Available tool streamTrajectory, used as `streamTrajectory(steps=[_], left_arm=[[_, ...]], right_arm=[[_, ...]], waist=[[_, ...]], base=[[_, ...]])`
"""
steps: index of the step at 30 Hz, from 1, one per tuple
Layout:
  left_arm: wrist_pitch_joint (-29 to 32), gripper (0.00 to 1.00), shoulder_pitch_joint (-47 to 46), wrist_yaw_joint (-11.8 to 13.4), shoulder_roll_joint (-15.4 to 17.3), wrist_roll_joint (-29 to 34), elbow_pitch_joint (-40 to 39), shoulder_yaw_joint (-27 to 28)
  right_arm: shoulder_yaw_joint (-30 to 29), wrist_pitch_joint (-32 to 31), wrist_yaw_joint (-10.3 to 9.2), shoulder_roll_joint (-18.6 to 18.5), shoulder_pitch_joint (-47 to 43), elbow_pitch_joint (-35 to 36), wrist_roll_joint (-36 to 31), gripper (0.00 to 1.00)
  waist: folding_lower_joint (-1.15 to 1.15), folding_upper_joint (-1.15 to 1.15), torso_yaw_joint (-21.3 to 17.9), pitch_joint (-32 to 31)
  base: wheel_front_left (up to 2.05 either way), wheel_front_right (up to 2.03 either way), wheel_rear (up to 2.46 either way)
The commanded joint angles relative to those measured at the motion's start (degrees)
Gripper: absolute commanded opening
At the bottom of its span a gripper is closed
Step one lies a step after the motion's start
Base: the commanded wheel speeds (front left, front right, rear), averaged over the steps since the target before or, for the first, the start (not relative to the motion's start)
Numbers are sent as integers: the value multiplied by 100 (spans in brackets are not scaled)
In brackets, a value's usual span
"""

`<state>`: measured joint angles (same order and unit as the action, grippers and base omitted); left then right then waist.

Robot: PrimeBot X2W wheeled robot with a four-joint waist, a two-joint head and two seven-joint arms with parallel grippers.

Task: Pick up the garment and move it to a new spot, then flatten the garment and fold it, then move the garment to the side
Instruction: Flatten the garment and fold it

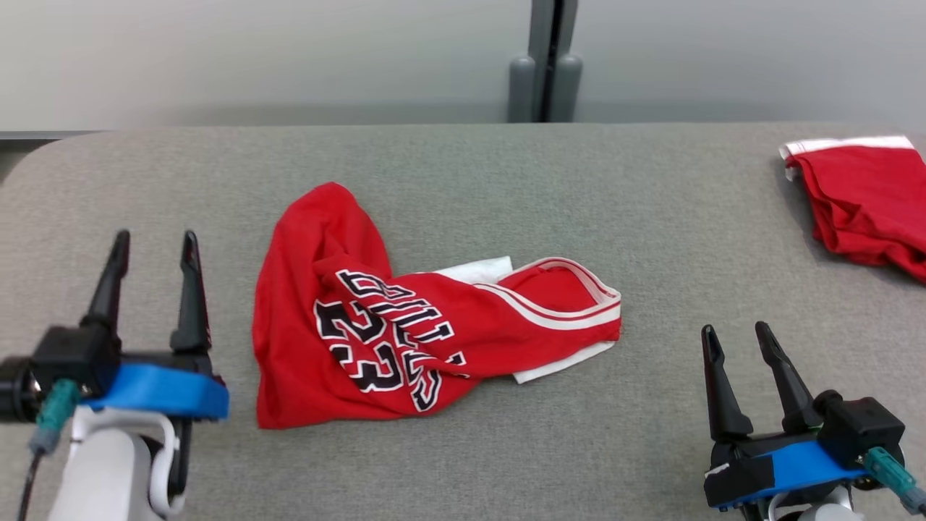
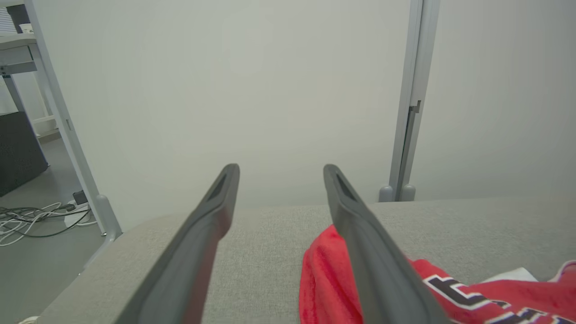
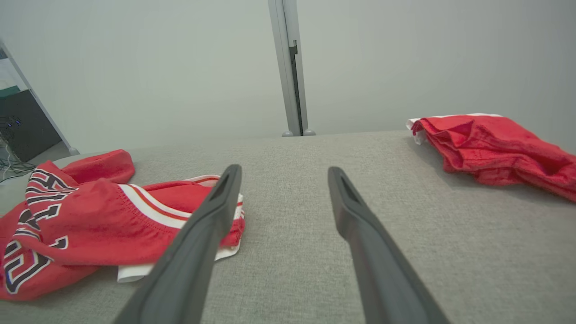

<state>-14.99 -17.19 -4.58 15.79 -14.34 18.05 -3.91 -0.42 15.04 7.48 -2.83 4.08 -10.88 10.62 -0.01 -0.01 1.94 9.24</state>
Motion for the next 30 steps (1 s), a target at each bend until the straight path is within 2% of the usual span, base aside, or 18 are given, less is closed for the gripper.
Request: streamTrajectory(steps=[1, 15, 30], left_arm=[[-26, 100, 355, 22, -129, 127, -232, 103], [-26, 100, 1832, 1, -858, 581, -1071, 493], [-27, 100, 2159, -142, -1105, 866, -982, 648]], right_arm=[[12, 19, 3, -13, -109, -47, 31, 100], [23, 19, 3, -13, -419, -272, -18, 100], [168, 19, 3, -13, -559, -685, -47, 100]], waist=[[1, 1, 107, -69], [1, 1, 423, -473], [1, 1, 516, -720]], base=[[0, 0, 0], [0, 0, 0], [0, 0, 0]])
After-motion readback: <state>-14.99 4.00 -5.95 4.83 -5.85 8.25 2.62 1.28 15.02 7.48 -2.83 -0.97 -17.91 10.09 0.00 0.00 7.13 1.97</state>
